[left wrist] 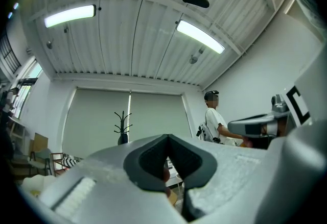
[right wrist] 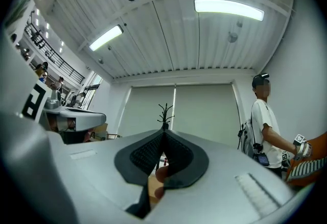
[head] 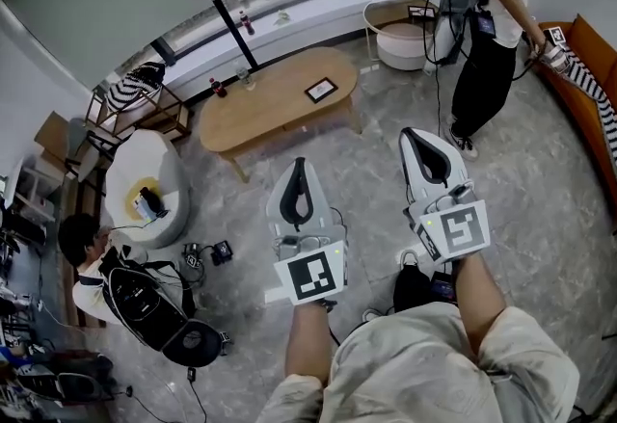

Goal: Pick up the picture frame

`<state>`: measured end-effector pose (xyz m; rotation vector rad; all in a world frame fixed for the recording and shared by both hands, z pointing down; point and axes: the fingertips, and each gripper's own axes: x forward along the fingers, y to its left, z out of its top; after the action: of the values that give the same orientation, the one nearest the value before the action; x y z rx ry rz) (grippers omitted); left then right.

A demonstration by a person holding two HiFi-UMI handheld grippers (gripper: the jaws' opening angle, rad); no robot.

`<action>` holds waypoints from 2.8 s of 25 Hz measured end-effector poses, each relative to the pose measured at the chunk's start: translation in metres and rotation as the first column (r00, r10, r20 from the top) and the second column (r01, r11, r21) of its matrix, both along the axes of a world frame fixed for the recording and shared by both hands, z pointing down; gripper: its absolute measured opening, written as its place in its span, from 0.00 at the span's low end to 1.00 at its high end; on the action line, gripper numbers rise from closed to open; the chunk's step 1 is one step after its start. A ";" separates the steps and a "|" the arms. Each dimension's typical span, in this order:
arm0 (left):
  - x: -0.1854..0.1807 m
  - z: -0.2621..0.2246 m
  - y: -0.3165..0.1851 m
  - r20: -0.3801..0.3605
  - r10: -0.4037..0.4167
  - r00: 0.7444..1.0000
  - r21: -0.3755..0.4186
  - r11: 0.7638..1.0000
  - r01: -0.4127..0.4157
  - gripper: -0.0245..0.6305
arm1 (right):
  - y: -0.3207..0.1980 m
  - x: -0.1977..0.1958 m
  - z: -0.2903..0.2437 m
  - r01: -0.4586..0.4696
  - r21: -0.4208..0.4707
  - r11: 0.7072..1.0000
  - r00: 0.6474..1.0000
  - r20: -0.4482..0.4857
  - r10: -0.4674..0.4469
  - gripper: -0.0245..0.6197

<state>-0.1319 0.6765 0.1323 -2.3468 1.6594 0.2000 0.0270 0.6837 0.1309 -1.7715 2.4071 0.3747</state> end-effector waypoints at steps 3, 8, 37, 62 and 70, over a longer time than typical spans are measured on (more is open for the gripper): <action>0.016 0.003 -0.024 -0.001 0.001 1.000 -0.009 1.000 -0.001 0.04 | -0.024 0.018 0.003 -0.005 -0.011 1.000 1.000 0.010 0.005 0.04; 0.044 -0.001 -0.067 0.012 -0.001 1.000 -0.023 1.000 0.001 0.04 | -0.068 0.049 0.003 -0.010 -0.028 1.000 0.999 0.038 0.011 0.04; 0.199 0.012 -0.216 0.034 -0.005 0.999 -0.039 0.999 0.006 0.04 | -0.215 0.210 0.016 -0.019 -0.023 1.000 0.993 0.114 0.021 0.04; 0.135 0.029 -0.352 0.002 -0.014 1.000 -0.074 0.997 0.014 0.04 | -0.352 0.147 0.025 -0.019 -0.045 0.999 0.997 0.073 0.023 0.04; 0.095 0.022 -0.418 -0.030 -0.014 0.999 -0.084 0.996 0.012 0.04 | -0.417 0.105 0.013 -0.025 -0.060 0.998 0.999 0.035 0.027 0.04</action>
<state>-0.0372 0.2581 0.1540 -2.4049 1.7289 0.1673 0.1318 0.2664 0.1442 -1.8201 2.3971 0.2747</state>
